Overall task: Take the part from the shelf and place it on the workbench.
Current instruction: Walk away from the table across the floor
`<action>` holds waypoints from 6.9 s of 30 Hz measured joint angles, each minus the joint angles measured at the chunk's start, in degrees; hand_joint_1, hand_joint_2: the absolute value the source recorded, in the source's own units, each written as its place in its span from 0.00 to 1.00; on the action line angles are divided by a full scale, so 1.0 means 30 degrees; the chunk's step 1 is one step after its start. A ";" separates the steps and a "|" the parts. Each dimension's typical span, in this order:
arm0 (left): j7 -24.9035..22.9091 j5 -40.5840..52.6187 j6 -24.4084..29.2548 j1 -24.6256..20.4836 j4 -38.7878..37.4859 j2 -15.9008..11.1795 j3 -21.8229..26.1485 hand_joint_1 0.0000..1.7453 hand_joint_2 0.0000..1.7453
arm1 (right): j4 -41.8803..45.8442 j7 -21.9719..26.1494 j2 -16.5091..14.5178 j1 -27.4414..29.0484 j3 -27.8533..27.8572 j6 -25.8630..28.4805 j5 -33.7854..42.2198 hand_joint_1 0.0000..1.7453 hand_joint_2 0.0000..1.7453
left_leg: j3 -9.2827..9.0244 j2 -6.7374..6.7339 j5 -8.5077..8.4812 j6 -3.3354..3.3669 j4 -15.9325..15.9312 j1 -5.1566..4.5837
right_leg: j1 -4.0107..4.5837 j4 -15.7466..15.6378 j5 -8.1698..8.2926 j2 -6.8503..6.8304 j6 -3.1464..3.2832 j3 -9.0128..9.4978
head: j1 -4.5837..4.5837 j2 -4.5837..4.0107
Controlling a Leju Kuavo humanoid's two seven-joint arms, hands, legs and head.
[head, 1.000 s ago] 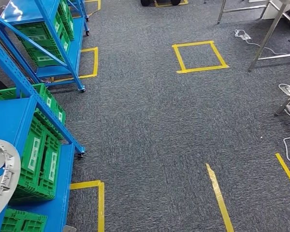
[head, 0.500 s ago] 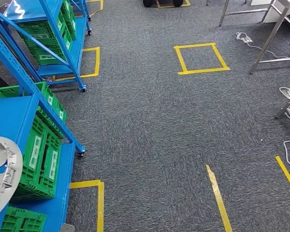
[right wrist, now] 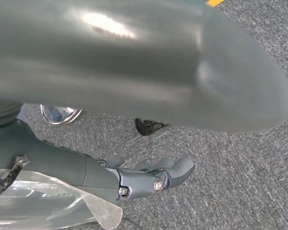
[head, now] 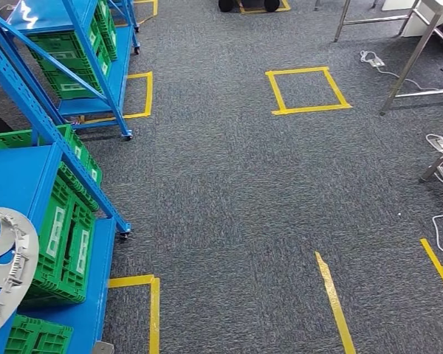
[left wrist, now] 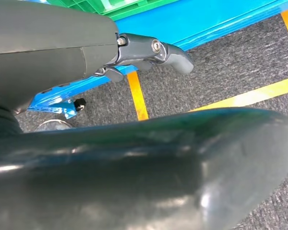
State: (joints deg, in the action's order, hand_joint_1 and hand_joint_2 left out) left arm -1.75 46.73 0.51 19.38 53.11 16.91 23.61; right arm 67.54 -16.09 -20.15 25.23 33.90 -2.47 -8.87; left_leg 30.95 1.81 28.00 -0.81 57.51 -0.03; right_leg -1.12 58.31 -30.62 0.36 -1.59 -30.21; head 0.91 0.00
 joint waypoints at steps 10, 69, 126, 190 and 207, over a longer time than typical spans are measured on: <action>0.0078 -0.0185 -0.0033 -0.0018 0.0000 0.0000 0.0029 0.00 0.00 | 0.0000 0.0000 0.0000 -0.0001 0.0000 -0.0026 0.0004 0.00 0.00 | -0.0003 0.0000 -0.0001 0.0001 0.0003 0.0001 | 0.0000 -0.0001 0.0005 0.0000 -0.0007 -0.0001 | -0.0005 0.0000; 0.0313 0.0087 0.0842 0.0021 -0.0036 0.0366 0.0481 0.00 0.00 | -0.0206 0.0168 0.0007 -0.0316 0.0683 -0.0532 -0.0860 0.00 0.00 | 0.1048 -0.0388 -0.0653 0.0617 0.0361 -0.0275 | 0.0140 -0.1325 -0.1270 -0.0264 -0.0051 0.2310 | 0.0075 0.0000; 0.0534 0.0202 0.1364 -0.0257 -0.0093 0.0346 0.0570 0.00 0.00 | -0.0466 0.0450 0.0000 -0.0426 0.1106 -0.0734 -0.1042 0.00 0.00 | 0.1071 -0.0457 -0.0718 0.0469 0.0915 -0.0215 | 0.0101 -0.0278 -0.1030 -0.0098 0.0167 0.1328 | -0.0084 0.0000; 0.0627 0.0379 0.1556 -0.0253 -0.0102 0.0424 0.0626 0.00 0.00 | -0.0466 0.0450 0.0007 -0.0432 0.1115 -0.0780 -0.1042 0.00 0.00 | 0.0602 -0.0416 -0.0340 0.0632 0.0295 -0.0281 | 0.0155 -0.0998 -0.0972 -0.0154 0.0016 0.1814 | -0.0076 0.0000; 0.0627 0.0379 0.1555 -0.0252 -0.0102 0.0424 0.0626 0.00 0.00 | -0.0466 0.0450 0.0007 -0.0431 0.1115 -0.0780 -0.1042 0.00 0.00 | 0.0602 -0.0416 -0.0340 0.0632 0.0296 -0.0282 | 0.0154 -0.0999 -0.0971 -0.0154 0.0015 0.1815 | -0.0078 0.0000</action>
State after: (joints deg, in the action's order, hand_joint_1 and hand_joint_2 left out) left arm 0.13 47.87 5.18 18.62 52.81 18.18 25.49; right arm 66.14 -14.74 -20.13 23.93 37.24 -4.81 -12.00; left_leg 32.75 0.57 26.98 1.09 58.39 -0.88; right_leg -0.65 55.31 -33.53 -0.10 -1.54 -24.76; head 0.68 0.00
